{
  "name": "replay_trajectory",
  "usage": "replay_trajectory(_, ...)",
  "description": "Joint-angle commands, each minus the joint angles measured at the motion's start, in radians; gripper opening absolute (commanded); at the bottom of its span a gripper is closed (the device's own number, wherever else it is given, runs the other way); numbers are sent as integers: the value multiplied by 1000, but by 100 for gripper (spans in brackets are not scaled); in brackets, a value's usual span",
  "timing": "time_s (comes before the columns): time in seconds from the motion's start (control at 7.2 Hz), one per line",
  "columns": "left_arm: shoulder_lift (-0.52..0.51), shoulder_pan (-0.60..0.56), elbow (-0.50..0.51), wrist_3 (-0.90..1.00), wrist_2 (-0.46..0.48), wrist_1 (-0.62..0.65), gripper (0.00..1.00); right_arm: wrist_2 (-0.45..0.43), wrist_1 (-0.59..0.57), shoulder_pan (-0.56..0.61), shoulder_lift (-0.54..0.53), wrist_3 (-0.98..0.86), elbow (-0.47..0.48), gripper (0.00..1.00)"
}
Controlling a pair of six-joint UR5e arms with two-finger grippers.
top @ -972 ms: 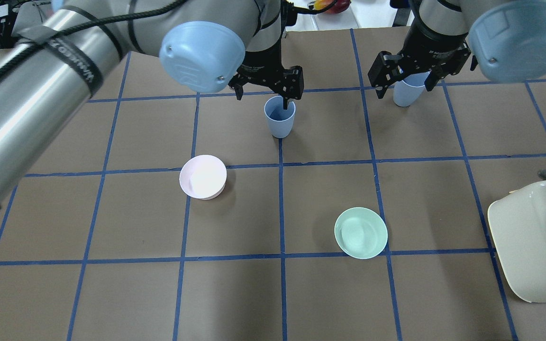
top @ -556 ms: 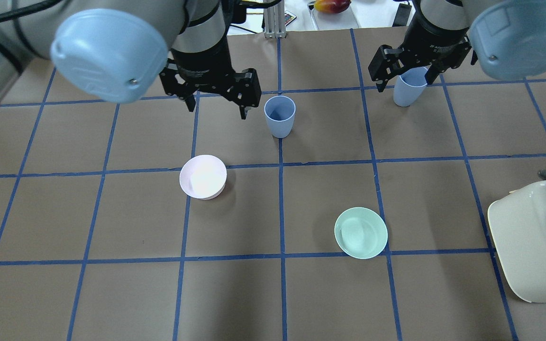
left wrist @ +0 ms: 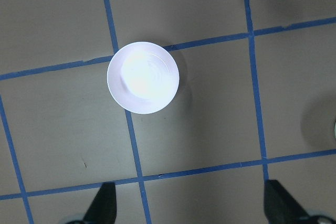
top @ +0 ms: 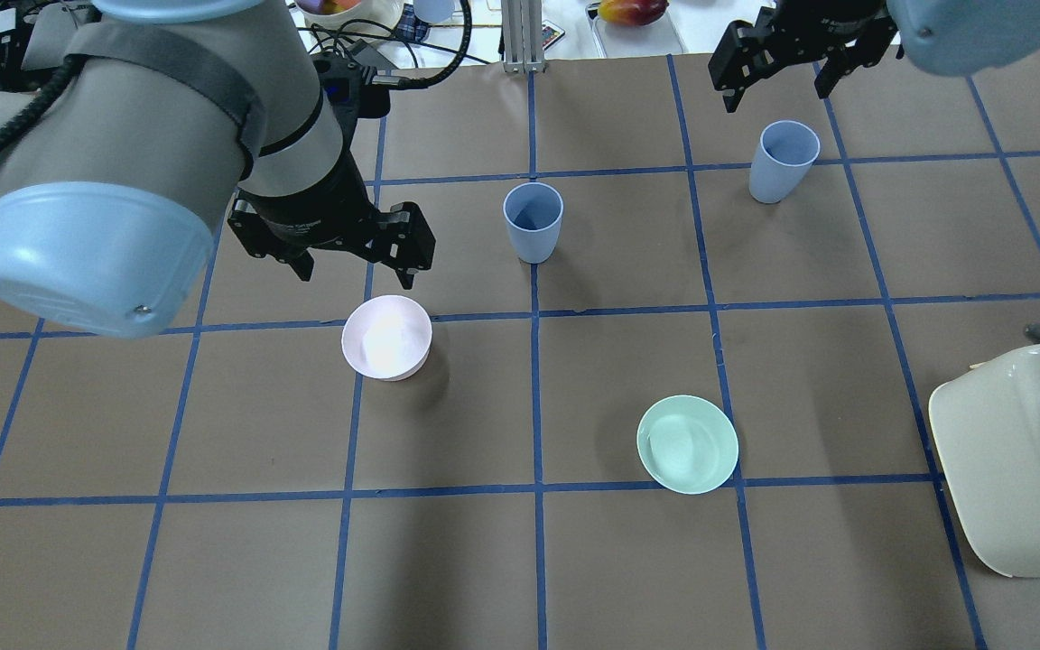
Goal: Stack blue cups with both arms
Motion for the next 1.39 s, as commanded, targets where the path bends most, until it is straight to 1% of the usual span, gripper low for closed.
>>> replay_trajectory(0.0,-9,95,58,46,-36,-27,100,3,34,-56,133,-33,-138,100)
replay_trajectory(0.14,-5,124,72,122,-39,-37,100,7,27,-117,191,-71,-165,100)
replay_trajectory(0.28,0,132,69,125,-36,-46,100,14,-8,-179,255,-107,-188,100)
replay_trajectory(0.56,17,128,52,125,-27,-64,100,4,-39,-198,366,-113,-262,100)
replay_trajectory(0.83,18,126,50,125,-27,-64,100,0,-58,-198,406,-112,-253,100)
replay_trajectory(0.97,18,126,50,125,-25,-64,100,0,-49,-198,425,-110,-242,100)
replay_trajectory(1.25,18,126,50,125,-25,-64,100,0,-53,-198,422,-110,-195,100)
